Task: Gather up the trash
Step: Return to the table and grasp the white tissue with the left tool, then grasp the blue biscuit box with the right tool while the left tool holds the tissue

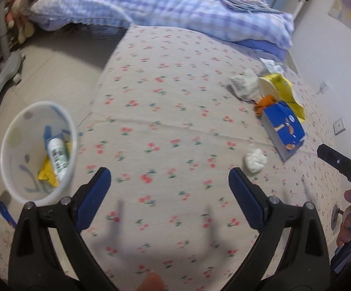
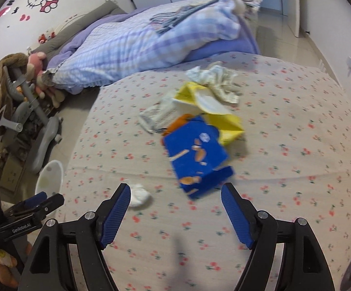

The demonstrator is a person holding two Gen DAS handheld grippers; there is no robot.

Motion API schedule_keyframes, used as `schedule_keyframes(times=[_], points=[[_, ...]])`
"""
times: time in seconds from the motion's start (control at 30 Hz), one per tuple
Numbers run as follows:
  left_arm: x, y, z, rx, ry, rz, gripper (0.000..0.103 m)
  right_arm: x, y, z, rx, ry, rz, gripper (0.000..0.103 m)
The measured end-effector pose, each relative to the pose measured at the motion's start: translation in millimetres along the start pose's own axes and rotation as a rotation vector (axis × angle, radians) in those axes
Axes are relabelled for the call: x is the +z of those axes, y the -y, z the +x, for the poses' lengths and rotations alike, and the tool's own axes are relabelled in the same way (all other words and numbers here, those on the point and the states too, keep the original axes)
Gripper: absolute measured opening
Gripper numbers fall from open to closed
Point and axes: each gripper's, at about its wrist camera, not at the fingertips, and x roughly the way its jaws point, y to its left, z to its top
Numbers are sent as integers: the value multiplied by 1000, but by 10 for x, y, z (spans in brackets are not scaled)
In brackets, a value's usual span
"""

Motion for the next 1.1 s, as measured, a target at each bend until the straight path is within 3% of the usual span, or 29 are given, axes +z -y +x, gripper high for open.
schedule_keyframes(times=[0.1, 0.37, 0.6, 0.77, 0.93, 1.1], points=[[-10, 249, 93, -29, 1, 38, 96, -29, 233, -43, -29, 1, 28, 79], [-65, 779, 412, -112, -20, 139, 65, -77, 610, -142, -76, 6, 57, 79], [-83, 1024, 607, -101, -17, 190, 47, -81, 751, -144, -80, 4, 78, 79], [-79, 1103, 615, -88, -16, 198, 13, -71, 733, -100, -80, -3, 69, 79], [-6, 985, 462, -101, 6, 151, 11, -17, 642, 6, -82, -13, 42, 79], [33, 787, 411, -66, 12, 118, 11, 39, 478, 155, -76, -28, 6, 79]])
